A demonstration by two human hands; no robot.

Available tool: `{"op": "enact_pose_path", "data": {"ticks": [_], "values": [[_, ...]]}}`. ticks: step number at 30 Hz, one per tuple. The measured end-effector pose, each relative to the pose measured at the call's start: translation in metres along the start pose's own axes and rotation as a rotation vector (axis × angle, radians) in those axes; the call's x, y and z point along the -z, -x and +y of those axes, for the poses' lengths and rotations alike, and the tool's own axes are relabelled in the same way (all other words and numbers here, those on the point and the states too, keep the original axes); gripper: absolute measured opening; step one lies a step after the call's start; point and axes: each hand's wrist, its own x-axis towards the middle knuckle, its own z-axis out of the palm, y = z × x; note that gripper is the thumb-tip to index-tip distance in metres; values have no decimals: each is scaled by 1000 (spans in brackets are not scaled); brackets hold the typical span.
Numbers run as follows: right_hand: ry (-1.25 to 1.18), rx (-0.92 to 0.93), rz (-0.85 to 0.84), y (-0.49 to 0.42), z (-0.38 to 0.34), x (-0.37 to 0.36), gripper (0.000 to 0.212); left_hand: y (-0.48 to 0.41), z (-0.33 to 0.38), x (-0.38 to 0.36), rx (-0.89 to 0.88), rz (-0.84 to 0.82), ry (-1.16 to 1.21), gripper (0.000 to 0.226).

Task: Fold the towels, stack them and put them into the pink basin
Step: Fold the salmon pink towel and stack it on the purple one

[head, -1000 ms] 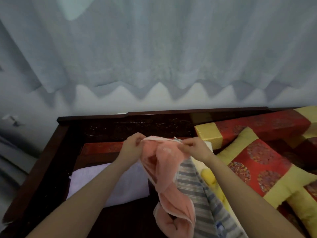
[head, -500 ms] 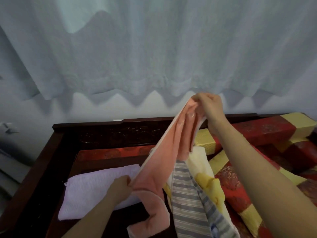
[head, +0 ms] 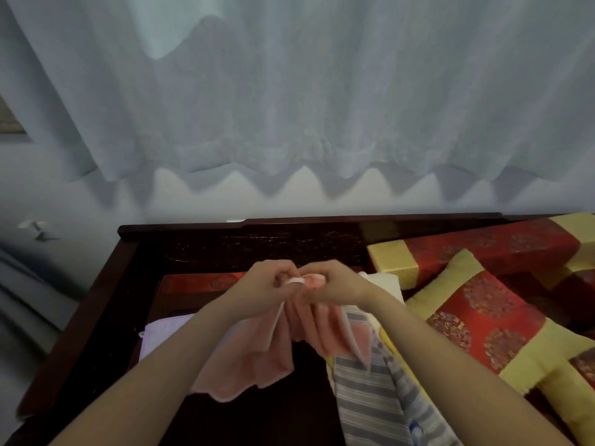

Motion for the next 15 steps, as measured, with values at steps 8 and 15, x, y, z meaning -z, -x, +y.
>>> {"op": "enact_pose_path", "data": {"ticks": [8, 15], "values": [[-202, -73, 146, 3, -12, 14, 31, 39, -72, -9, 290, 259, -594, 6], [-382, -215, 309, 9, 1, 35, 10, 64, -70, -2, 466, 394, 587, 21]]}}
